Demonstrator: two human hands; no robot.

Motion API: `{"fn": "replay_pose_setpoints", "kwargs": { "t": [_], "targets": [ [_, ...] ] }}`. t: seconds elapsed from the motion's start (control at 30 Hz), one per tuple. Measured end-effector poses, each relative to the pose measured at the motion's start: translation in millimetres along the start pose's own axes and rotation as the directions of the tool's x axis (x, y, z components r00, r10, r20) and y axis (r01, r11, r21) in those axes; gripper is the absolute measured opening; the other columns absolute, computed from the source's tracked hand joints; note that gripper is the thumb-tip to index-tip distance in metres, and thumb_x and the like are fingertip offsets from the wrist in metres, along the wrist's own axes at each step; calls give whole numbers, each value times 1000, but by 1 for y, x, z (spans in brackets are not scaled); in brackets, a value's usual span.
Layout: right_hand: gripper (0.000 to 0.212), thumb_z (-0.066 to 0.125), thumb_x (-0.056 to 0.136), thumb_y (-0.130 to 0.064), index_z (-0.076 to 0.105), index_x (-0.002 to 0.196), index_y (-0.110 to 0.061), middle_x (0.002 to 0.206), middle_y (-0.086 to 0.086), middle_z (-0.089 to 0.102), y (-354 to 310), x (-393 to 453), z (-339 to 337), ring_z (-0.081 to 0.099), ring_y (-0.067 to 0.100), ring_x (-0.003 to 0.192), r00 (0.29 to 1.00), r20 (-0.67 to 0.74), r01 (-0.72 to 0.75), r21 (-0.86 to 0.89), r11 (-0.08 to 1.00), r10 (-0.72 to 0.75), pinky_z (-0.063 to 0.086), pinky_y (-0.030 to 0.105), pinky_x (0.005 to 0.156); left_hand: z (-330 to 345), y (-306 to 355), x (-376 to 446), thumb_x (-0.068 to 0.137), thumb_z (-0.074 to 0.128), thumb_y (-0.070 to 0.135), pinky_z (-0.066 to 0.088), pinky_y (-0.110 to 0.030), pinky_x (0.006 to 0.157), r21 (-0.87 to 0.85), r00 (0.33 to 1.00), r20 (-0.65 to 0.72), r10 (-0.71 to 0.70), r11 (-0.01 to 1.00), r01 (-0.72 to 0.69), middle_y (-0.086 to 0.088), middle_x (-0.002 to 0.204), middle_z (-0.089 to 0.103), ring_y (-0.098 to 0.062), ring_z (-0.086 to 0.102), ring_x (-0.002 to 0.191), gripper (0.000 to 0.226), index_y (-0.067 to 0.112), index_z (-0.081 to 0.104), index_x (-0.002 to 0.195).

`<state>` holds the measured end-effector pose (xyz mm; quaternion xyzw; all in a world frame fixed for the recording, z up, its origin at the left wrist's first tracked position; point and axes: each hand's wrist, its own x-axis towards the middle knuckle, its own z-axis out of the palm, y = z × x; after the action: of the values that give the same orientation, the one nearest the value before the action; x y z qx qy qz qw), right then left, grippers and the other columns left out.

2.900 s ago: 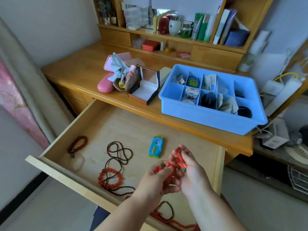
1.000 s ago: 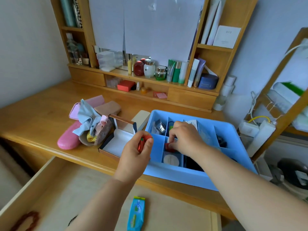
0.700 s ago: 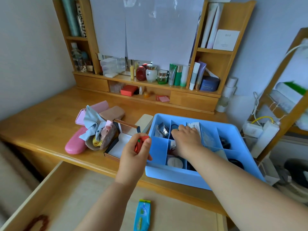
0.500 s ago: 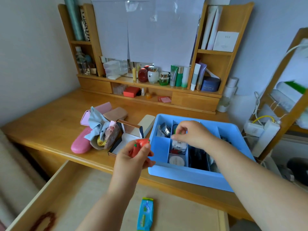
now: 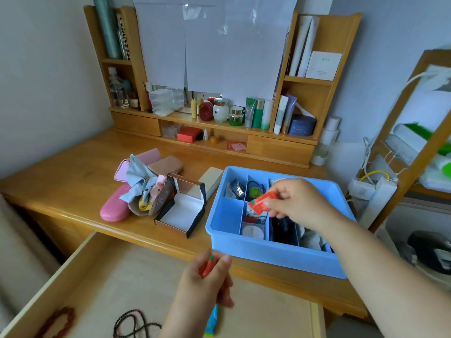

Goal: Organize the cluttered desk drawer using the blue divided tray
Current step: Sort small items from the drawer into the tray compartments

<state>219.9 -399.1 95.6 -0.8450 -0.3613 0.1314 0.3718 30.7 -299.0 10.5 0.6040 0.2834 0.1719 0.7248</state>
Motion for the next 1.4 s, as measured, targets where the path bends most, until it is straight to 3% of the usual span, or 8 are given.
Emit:
{"fn": "replay_pose_setpoints", "kwargs": {
  "t": [0.23, 0.5, 0.63, 0.8, 0.97, 1.1, 1.27, 1.4],
  "targets": [
    [9, 61, 86, -16, 69, 84, -11, 86, 7, 68, 13, 36, 33, 63, 25, 81, 998, 63, 26, -699, 715, 26, 42, 28, 58, -5, -41, -25, 93, 56, 6, 36, -26, 47, -257, 954, -40, -296, 926, 276, -20, 54, 48, -21, 43, 44, 28, -7, 57, 68],
    [25, 57, 76, 0, 45, 84, -20, 83, -3, 47, 22, 51, 58, 57, 22, 84, 996, 50, 75, -895, 440, -67, 27, 24, 53, -24, -49, -22, 90, 51, -10, 57, -40, 53, -354, 900, 145, -411, 828, 435, -25, 58, 56, -33, 60, 54, 14, -17, 64, 87],
    [23, 65, 81, -19, 44, 90, -20, 77, -6, 50, 20, 54, 47, 55, 20, 77, 998, 12, -26, -821, 571, 62, 27, 25, 49, -28, -51, -20, 87, 59, -2, 53, -29, 47, -278, 945, 128, -302, 903, 327, -21, 53, 54, -27, 56, 45, 9, -5, 67, 83],
    [23, 65, 78, -48, 56, 71, -27, 66, -9, 57, -2, 8, 24, 52, 4, 61, 979, -180, 49, -252, 967, -96, 36, 25, 53, -20, -39, -16, 82, 70, 17, 46, -26, 39, -262, 985, 133, -106, 955, 138, -15, 58, 60, -19, 49, 38, 28, -3, 55, 93],
    [15, 73, 76, -38, 68, 74, -24, 67, -2, 68, -13, -62, 62, 61, 7, 61, 928, 371, -63, 93, 994, 24, 52, 25, 62, -7, -30, -18, 72, 62, 25, 33, -17, 36, -227, 993, 105, 46, 974, -21, -13, 52, 59, -18, 47, 32, 31, 3, 45, 85],
    [6, 76, 77, -15, 70, 77, -16, 70, 5, 70, -11, -70, 61, 62, 11, 63, 920, 388, -200, 349, 916, 53, 50, 22, 61, 0, -31, -21, 75, 64, 26, 32, -18, 38, -243, 986, 111, 127, 965, -97, -13, 61, 65, -18, 50, 36, 31, 3, 44, 81],
    [5, 77, 76, -14, 72, 78, -14, 73, 8, 71, -17, -67, 60, 63, 10, 63, 886, 458, -249, 326, 912, 78, 51, 20, 61, 6, -38, -20, 68, 71, 34, 31, -17, 36, -274, 992, 22, 123, 955, -112, -10, 55, 60, -18, 49, 35, 18, 20, 59, 70],
    [10, 73, 78, -9, 69, 78, -18, 74, -2, 74, -17, -39, 33, 69, 8, 69, 977, 191, -132, 192, 972, 95, 55, 26, 69, 3, -50, -15, 88, 62, 32, 28, -18, 35, -305, 998, -54, 26, 952, -42, -9, 51, 51, -18, 40, 34, 21, 16, 62, 76]
  ]
}}
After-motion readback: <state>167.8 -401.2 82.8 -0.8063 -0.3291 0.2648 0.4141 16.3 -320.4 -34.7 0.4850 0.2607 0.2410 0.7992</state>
